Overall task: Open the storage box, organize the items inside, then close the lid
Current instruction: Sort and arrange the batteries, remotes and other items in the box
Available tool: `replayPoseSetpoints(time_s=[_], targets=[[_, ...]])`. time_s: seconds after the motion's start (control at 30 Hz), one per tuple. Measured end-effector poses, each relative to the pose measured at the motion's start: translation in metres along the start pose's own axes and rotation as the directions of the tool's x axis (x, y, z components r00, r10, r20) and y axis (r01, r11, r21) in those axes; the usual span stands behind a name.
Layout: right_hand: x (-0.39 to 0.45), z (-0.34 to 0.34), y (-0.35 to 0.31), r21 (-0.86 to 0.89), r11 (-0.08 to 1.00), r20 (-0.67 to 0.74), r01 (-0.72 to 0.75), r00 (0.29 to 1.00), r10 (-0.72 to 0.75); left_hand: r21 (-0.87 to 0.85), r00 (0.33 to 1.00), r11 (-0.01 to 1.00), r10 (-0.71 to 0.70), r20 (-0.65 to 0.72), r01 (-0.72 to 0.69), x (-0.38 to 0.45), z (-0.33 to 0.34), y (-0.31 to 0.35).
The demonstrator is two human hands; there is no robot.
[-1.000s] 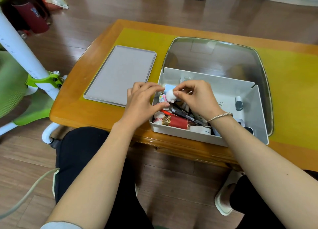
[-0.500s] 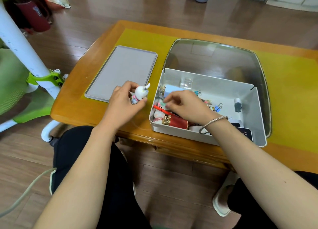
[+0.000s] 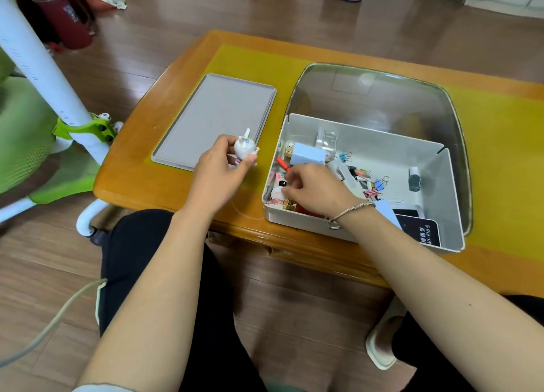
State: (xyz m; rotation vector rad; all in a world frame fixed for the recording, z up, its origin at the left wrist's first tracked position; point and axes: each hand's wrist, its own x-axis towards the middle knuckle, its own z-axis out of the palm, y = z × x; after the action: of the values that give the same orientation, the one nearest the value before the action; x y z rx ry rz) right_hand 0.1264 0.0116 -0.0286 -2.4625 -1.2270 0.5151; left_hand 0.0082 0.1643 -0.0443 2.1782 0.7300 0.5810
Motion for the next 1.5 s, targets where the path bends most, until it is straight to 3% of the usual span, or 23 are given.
replayPoseSetpoints(time_s=[0.1,0.23,0.43,0.6,0.73,0.97,1.13,1.27,1.5], targets=[[0.008,0.009,-0.004,-0.189,0.982,0.206,0.025,0.978,0.015,-0.006,1.000,1.000,-0.006,-0.009,0.006,0.000,0.001,0.001],[0.017,0.013,-0.004,-0.014,1.000,0.317,0.012,0.948,-0.007,-0.017,1.000,1.000,-0.018,0.006,0.018,-0.001,0.006,0.004],[0.015,0.018,0.003,0.135,0.991,0.185,-0.012,0.983,-0.013,-0.026,1.000,1.000,-0.017,-0.015,0.017,-0.001,0.013,0.008],[0.011,0.018,0.002,0.427,0.904,0.069,0.009,0.997,-0.042,-0.059,0.999,0.998,-0.017,-0.028,0.016,-0.002,0.017,0.010],[0.006,0.015,0.001,0.435,0.900,0.009,0.042,0.999,-0.052,-0.117,0.999,0.993,-0.009,-0.036,0.004,-0.003,0.021,0.013],[-0.003,-0.009,0.015,0.582,0.813,-0.213,0.025,0.969,0.122,-0.232,0.995,0.973,-0.026,-0.100,0.002,-0.005,0.024,0.020],[-0.017,-0.033,0.039,0.667,0.745,-0.213,0.004,0.959,0.186,-0.291,0.996,0.956,0.007,-0.086,-0.032,-0.005,0.026,0.025],[-0.030,-0.051,0.072,0.689,0.724,-0.309,0.015,0.910,0.276,-0.299,0.994,0.948,0.098,-0.051,-0.109,-0.004,0.031,0.034],[-0.052,-0.071,0.142,0.682,0.716,-0.304,-0.148,0.833,0.462,-0.302,0.982,0.936,0.190,-0.003,-0.182,0.005,0.055,0.057]])
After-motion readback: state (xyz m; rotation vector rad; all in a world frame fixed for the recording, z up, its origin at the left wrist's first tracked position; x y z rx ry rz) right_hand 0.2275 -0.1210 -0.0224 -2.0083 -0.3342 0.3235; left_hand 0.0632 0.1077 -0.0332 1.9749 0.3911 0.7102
